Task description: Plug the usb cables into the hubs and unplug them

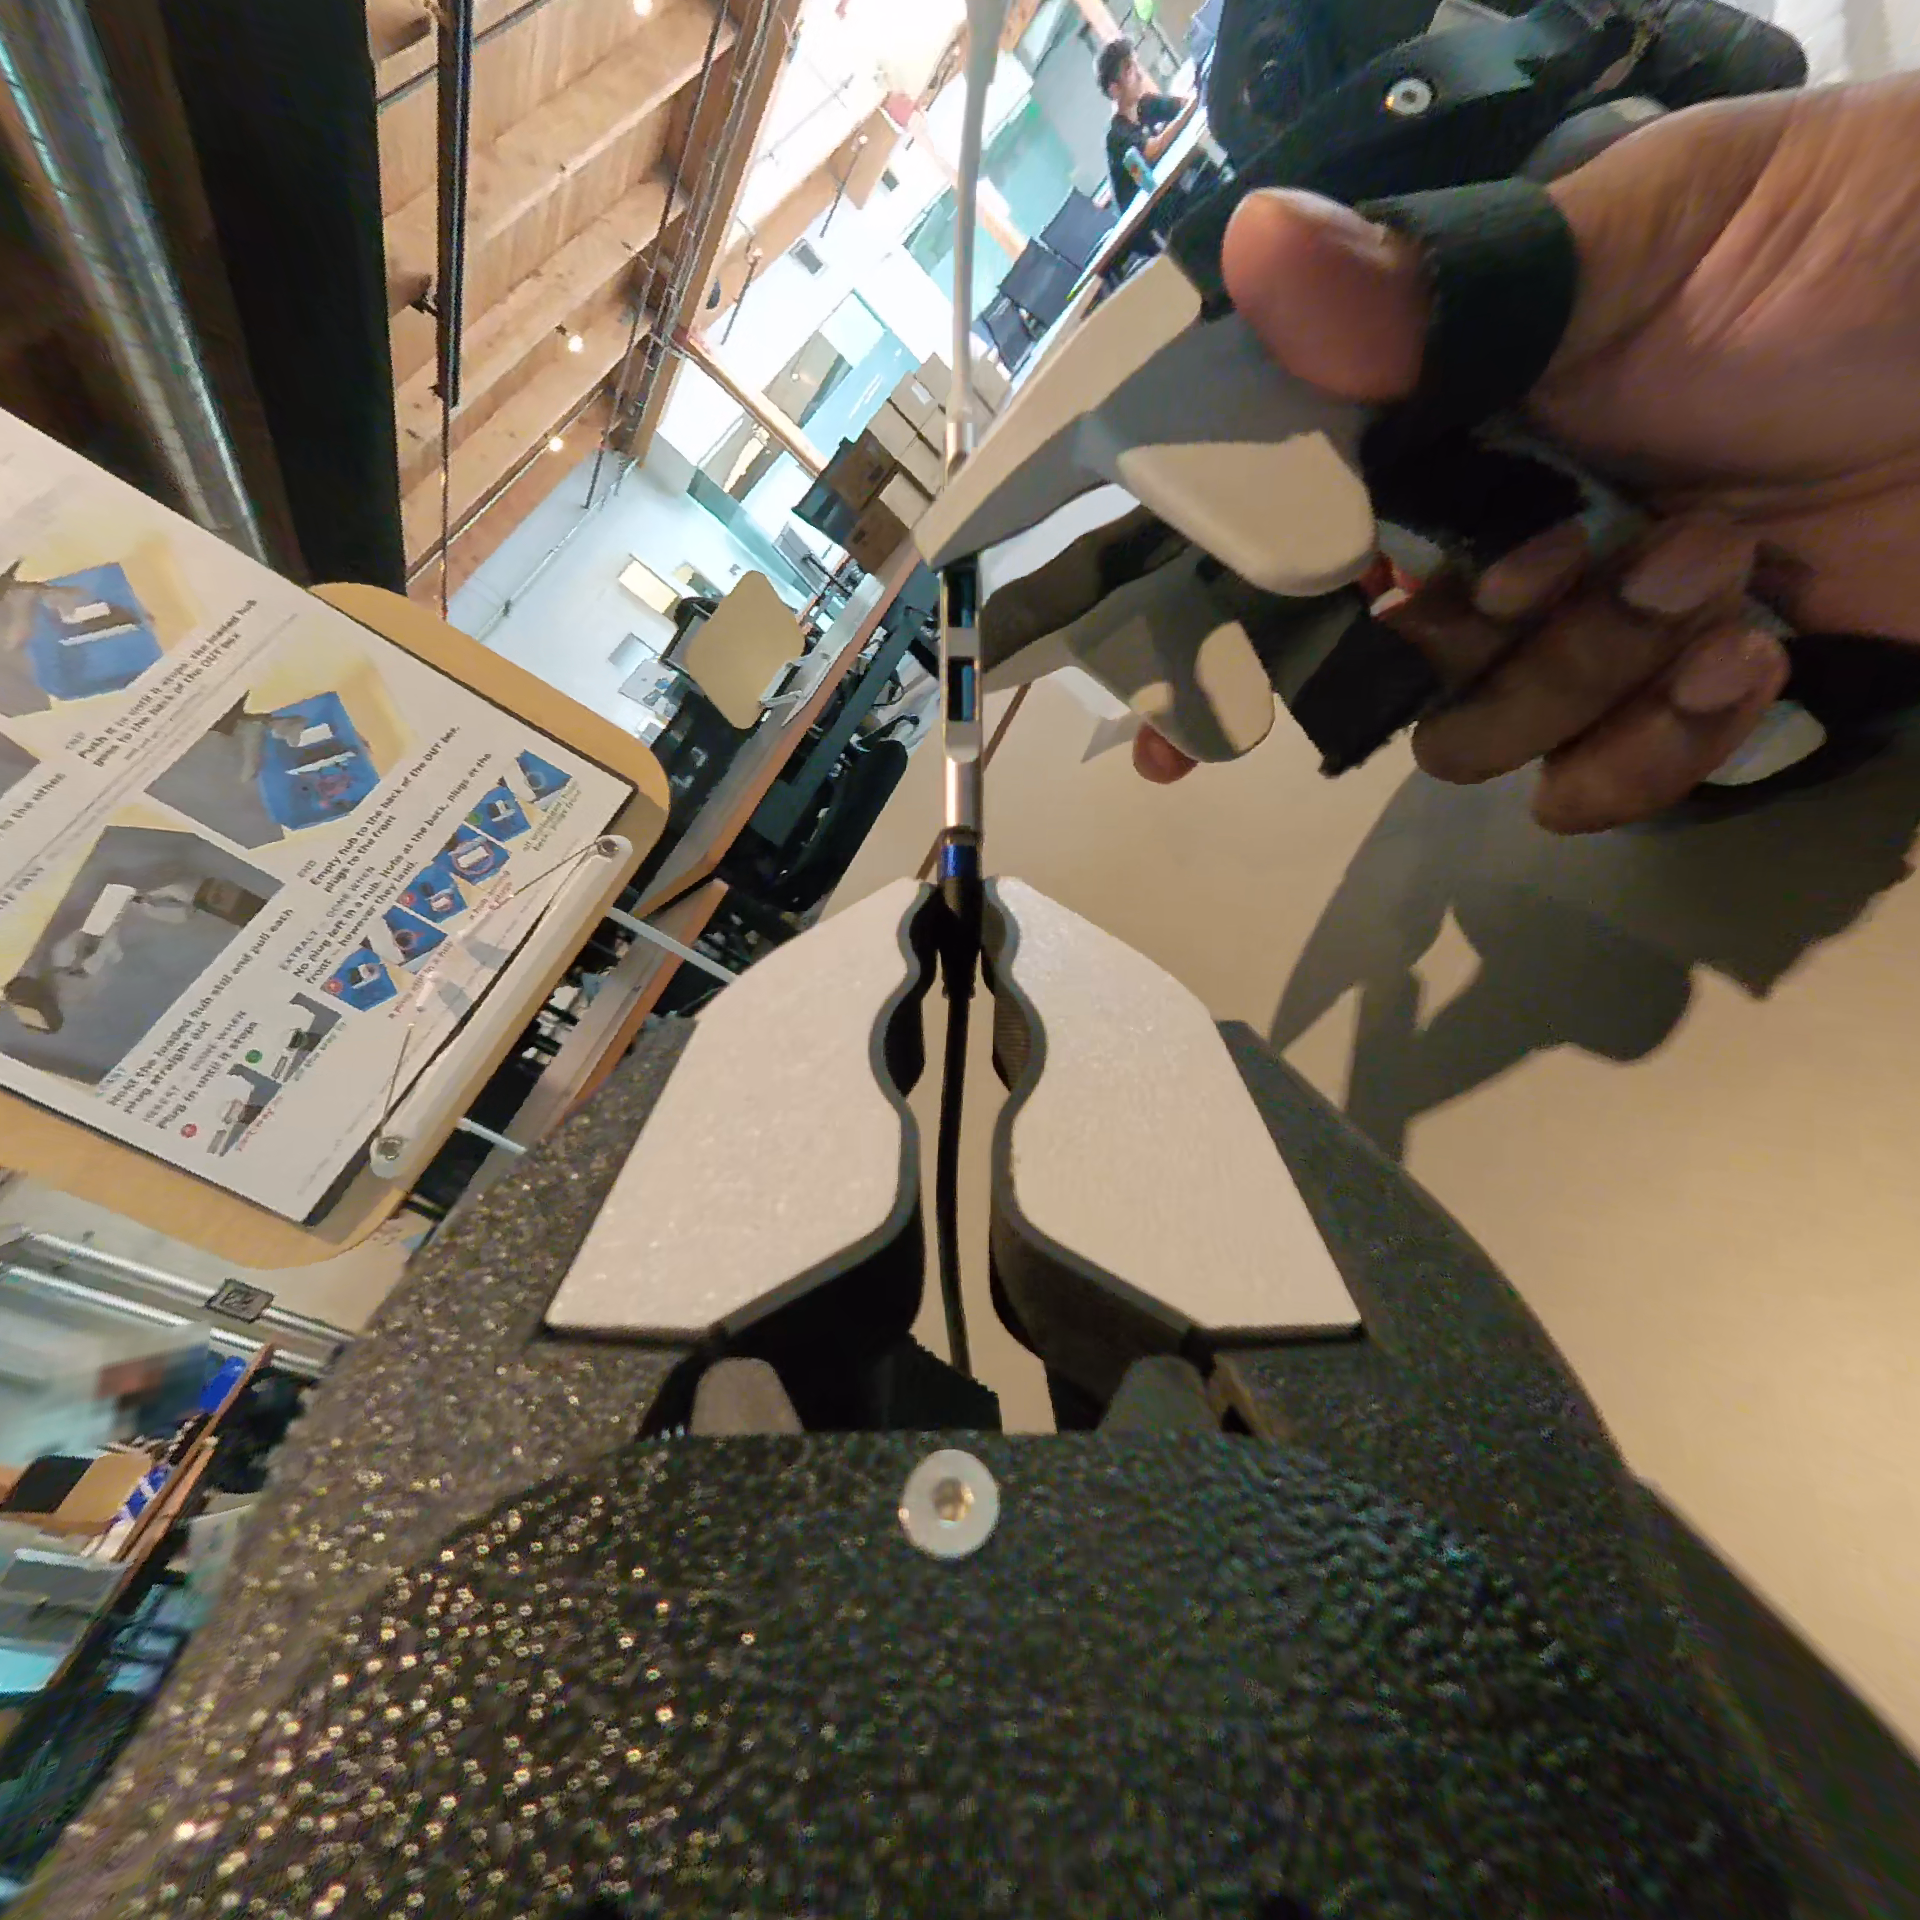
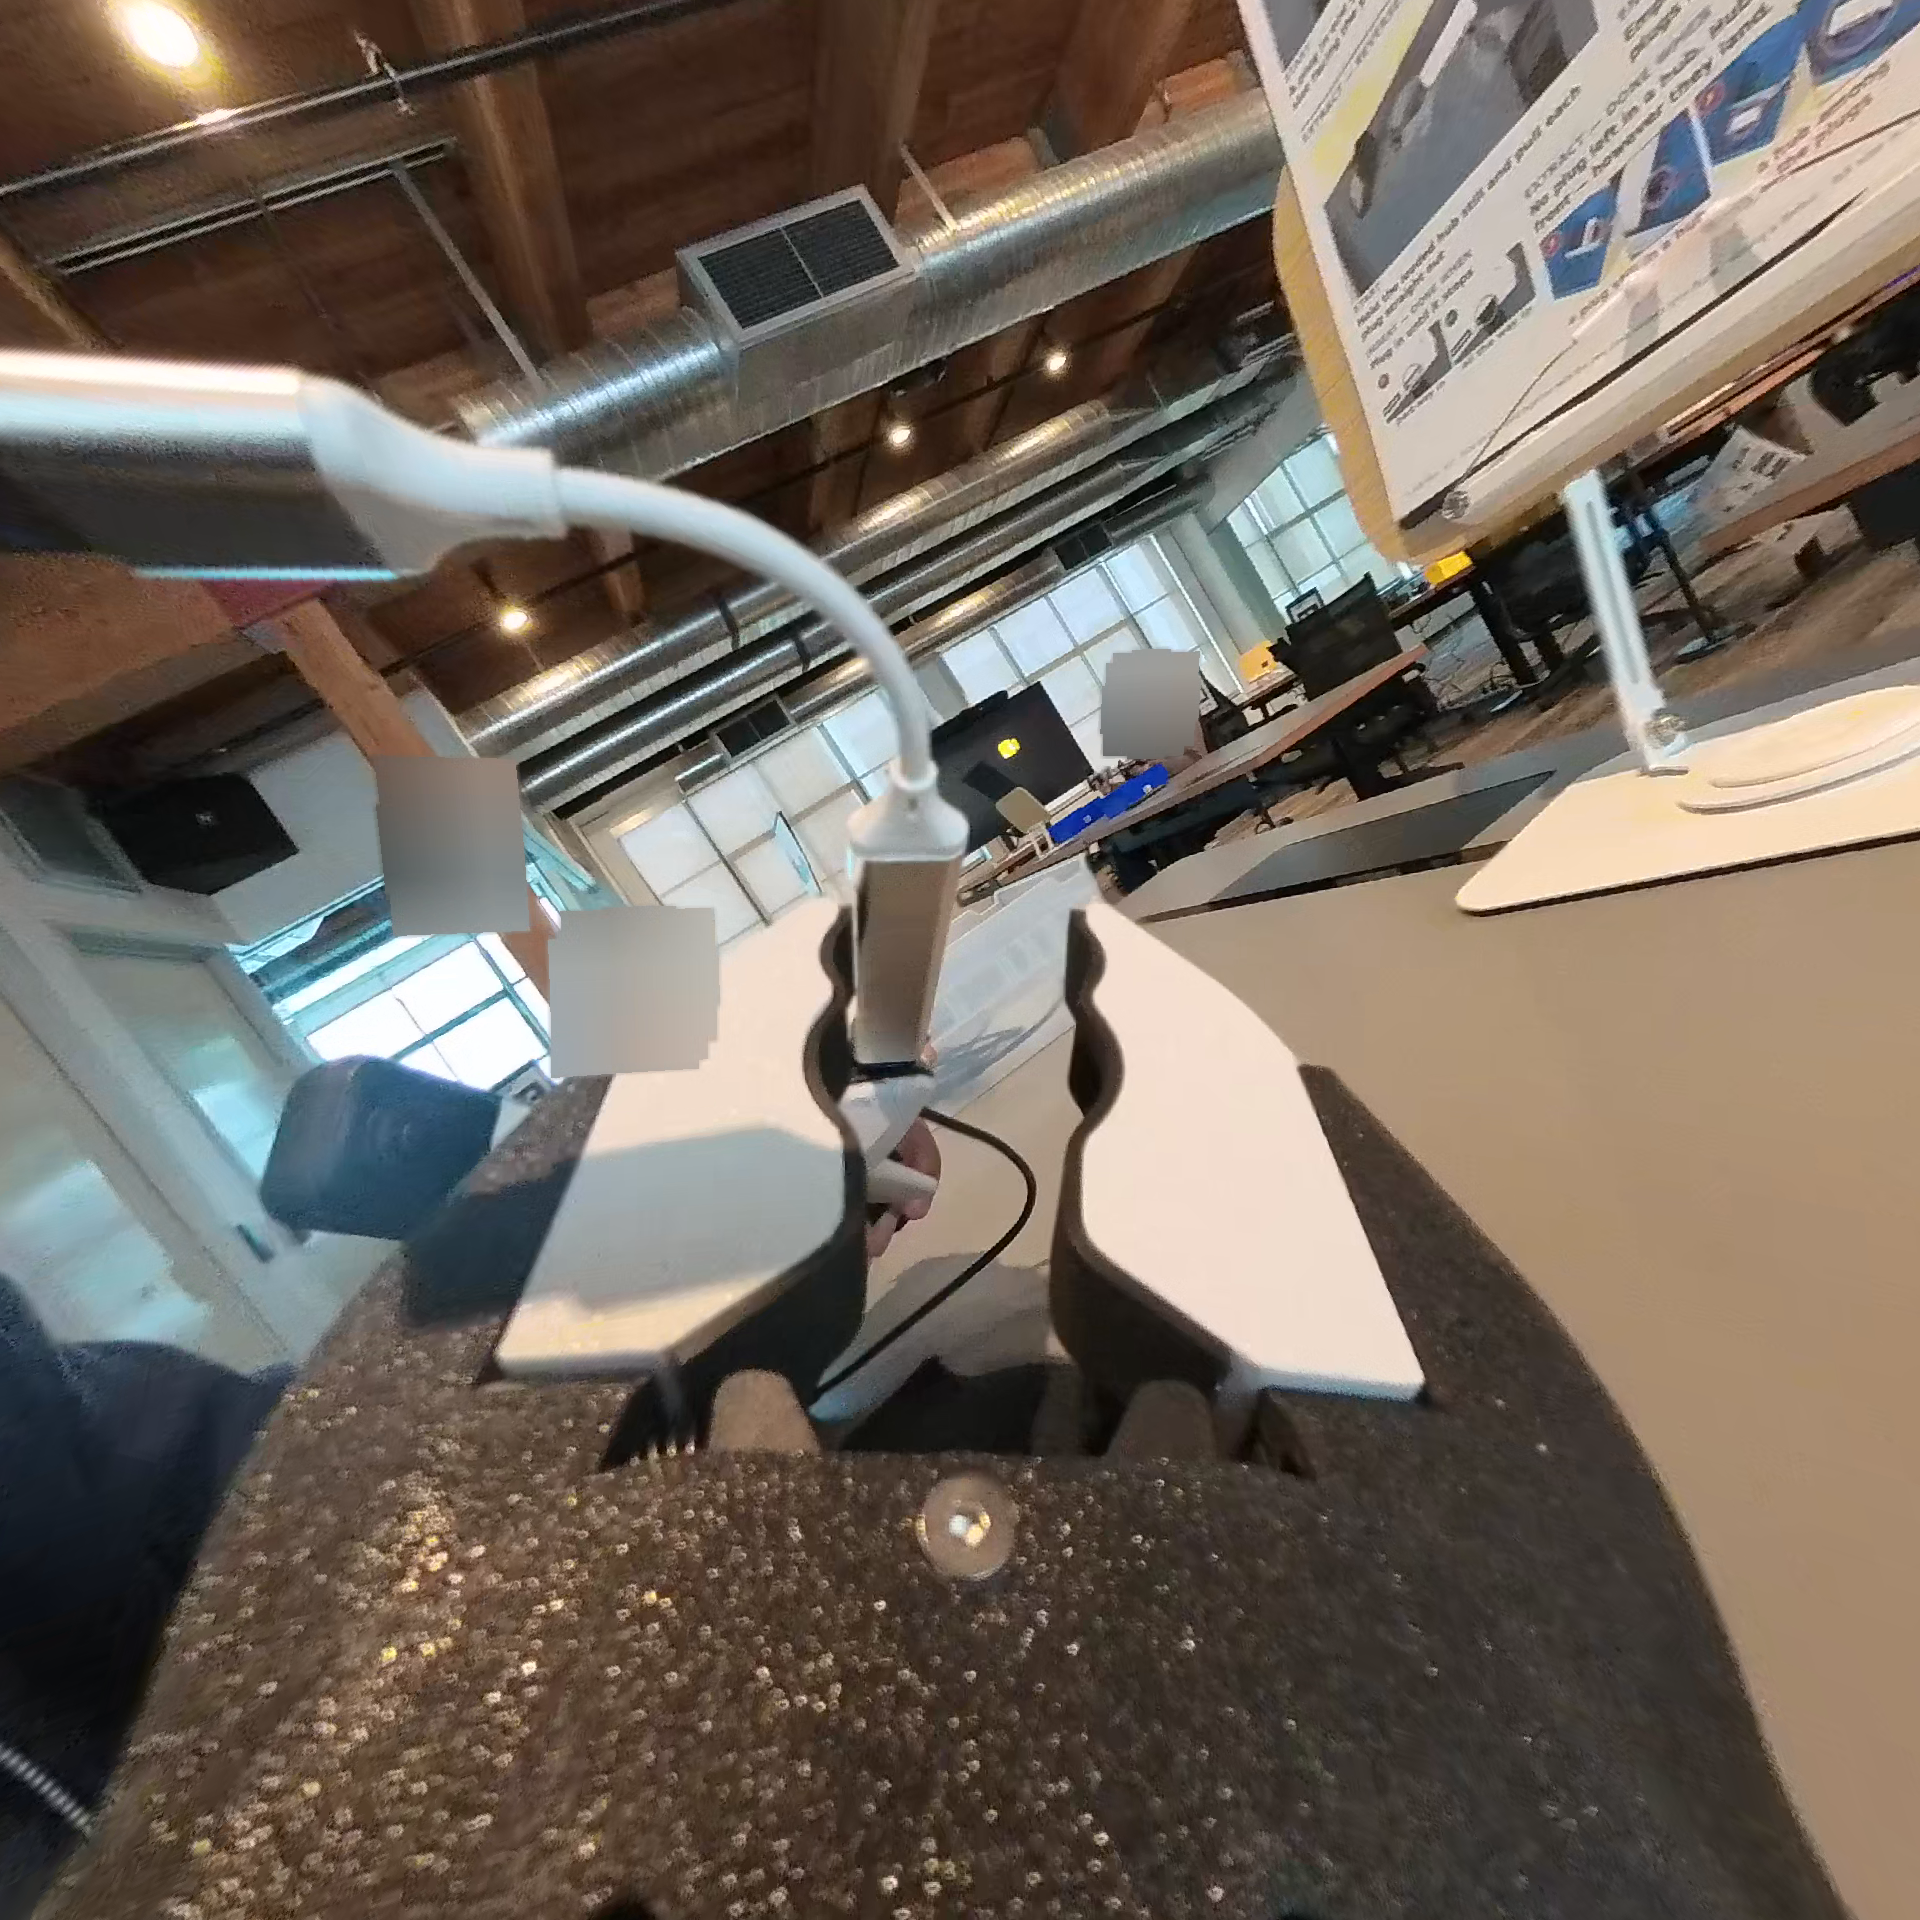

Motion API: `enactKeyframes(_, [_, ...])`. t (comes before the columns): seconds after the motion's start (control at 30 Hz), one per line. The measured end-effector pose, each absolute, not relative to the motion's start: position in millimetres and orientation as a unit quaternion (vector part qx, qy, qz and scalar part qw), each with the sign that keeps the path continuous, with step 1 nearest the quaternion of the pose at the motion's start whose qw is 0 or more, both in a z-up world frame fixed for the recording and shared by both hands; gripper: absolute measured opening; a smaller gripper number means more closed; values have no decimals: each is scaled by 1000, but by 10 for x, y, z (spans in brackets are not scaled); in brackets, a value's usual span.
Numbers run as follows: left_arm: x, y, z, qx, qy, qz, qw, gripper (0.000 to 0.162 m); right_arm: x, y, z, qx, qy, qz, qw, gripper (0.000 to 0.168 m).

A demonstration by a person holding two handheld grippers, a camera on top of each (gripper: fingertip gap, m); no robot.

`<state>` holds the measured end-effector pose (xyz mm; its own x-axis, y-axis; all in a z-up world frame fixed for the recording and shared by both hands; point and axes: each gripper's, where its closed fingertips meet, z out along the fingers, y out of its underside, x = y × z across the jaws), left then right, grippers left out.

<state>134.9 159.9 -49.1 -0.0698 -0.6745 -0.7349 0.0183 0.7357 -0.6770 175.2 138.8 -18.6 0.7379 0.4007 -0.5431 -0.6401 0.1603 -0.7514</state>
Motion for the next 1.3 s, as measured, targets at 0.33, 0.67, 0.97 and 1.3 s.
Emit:
enactKeyframes(0.33, [1165,1261,-472,-261,677,-234,647,8,1458,1148,-111,-541,82,362,755,19])
enactKeyframes(0.67, [642,820,-635,-364,662,-266,599,8,932,761,-181,-599,34,310,737,19])
enactKeyframes(0.97, [557,671,-732,-389,652,-280,586,8,790,576,-240,-627,-3,219,747,20])
enactKeyframes(1.3, [620,572,-724,-384,654,-312,572,8,879,490,-229,-601,36,261,754,19])
